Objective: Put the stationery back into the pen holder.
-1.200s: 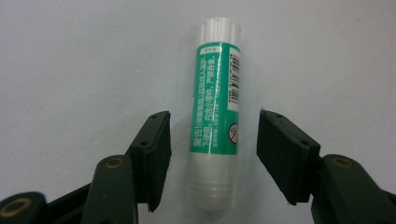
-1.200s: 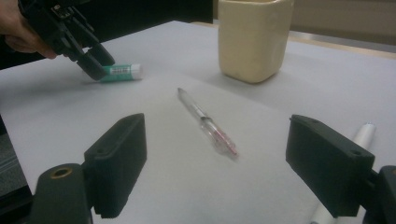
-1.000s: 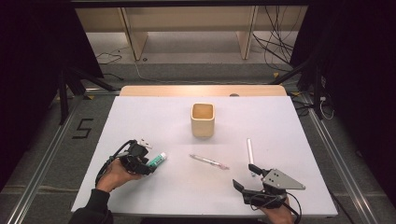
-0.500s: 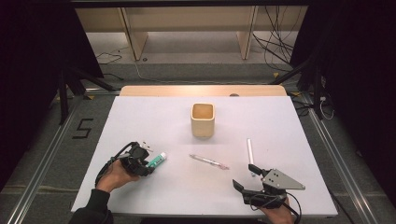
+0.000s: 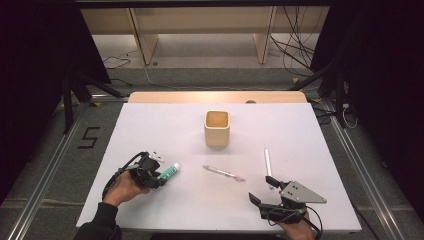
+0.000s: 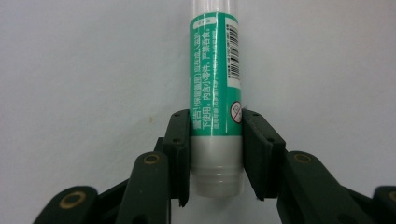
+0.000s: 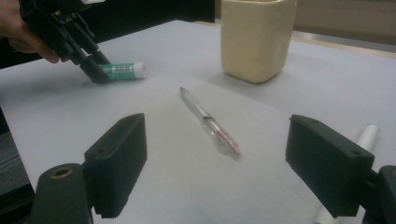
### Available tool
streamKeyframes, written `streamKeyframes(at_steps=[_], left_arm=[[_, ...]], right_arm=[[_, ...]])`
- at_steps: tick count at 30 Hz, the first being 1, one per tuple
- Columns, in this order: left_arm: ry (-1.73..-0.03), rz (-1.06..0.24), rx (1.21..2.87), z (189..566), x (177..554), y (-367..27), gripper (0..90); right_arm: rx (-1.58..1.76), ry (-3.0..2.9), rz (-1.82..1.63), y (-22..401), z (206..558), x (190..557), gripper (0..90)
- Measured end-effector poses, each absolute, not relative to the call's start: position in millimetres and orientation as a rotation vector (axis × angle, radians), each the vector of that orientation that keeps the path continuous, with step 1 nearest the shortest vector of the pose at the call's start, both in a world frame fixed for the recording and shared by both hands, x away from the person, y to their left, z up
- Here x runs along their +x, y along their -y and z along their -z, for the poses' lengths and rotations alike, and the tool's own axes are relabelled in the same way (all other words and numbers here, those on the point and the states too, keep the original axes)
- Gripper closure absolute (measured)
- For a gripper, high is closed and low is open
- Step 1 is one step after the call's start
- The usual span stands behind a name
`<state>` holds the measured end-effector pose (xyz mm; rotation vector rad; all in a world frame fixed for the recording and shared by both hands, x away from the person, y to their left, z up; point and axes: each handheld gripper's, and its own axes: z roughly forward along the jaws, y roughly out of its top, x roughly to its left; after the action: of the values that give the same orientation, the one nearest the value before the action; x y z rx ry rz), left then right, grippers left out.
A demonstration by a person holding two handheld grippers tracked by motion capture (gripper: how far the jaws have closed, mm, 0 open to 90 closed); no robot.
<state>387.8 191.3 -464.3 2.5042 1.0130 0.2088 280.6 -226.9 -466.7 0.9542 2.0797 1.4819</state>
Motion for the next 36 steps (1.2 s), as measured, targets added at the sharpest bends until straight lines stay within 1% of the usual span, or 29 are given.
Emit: streamKeyframes(at_steps=[14,25,36], left_arm=[[-0.932,-0.173,2.453,445,381,-175,64.7],[-0.834,-0.116,2.463,436,375,-145,64.7],[-0.761,-0.062,2.488,435,374,-116,64.7]], right_arm=[[0.917,-2.101,-1.511,219,464,278,20.5],[0.808,-2.117,-1.511,201,452,278,19.9],[0.633,-2.157,-1.379,176,446,281,19.9]])
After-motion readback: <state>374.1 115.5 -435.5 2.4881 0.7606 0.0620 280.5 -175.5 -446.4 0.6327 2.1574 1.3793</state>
